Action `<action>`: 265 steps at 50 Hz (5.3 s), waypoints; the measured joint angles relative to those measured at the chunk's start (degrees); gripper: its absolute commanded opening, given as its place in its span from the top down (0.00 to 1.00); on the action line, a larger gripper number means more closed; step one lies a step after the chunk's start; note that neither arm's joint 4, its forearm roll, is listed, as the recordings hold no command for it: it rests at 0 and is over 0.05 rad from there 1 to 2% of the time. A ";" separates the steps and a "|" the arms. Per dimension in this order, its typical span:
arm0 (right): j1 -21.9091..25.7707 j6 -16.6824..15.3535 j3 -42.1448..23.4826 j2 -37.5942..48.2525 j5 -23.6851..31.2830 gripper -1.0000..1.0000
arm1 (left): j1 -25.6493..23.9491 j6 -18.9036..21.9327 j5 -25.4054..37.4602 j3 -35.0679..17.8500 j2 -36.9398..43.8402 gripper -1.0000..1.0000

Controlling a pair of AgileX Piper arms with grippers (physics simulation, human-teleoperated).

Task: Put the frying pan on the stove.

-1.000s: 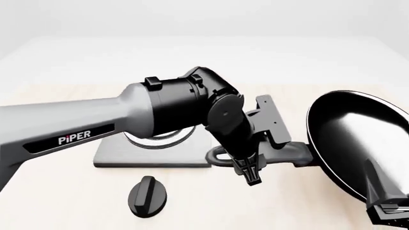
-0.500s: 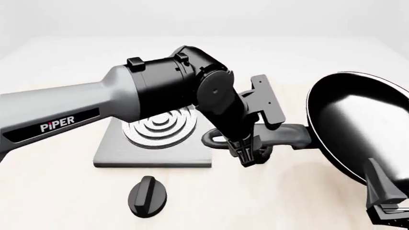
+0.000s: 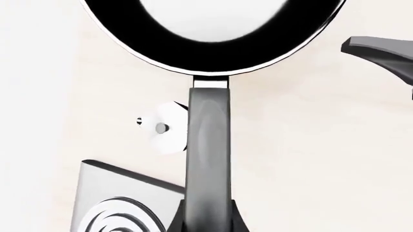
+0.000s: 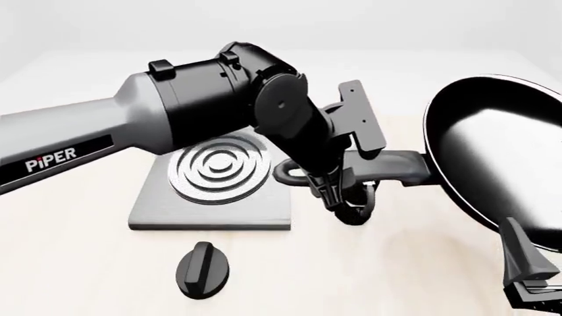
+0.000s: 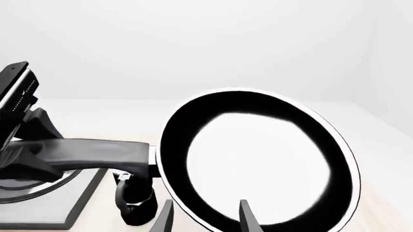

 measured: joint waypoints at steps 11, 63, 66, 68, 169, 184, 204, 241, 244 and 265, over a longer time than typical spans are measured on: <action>0.00 0.00 0.00 0.00 0.00 0.00 | 1.77 1.90 -0.45 -1.30 -0.46 1.00; 0.00 0.00 0.00 0.00 0.00 0.00 | 13.15 4.22 -1.23 -3.47 -4.20 1.00; 0.00 0.00 0.00 0.00 0.00 0.00 | 13.71 4.03 -1.14 -2.78 -5.05 1.00; 0.00 0.00 0.00 0.00 0.00 0.00 | 14.08 3.90 -1.08 -2.28 -5.64 1.00; 0.00 0.00 0.00 0.00 0.00 0.00 | 34.83 -21.65 -6.56 43.92 -46.17 1.00; 0.00 0.00 0.00 0.00 0.00 0.00 | 36.58 -23.88 -6.50 51.59 -52.70 1.00; 0.00 0.00 0.00 0.00 0.00 0.00 | 38.46 -23.69 -6.63 57.16 -56.05 1.00; 0.00 0.00 0.00 0.00 0.00 0.00 | 39.24 -22.12 -7.85 60.61 -55.75 1.00; 0.00 0.00 0.00 0.00 0.00 0.00 | 39.07 -22.22 -8.25 60.94 -55.49 1.00; 0.00 0.00 0.00 0.00 0.00 0.00 | 38.62 -23.45 -10.18 64.04 -55.72 1.00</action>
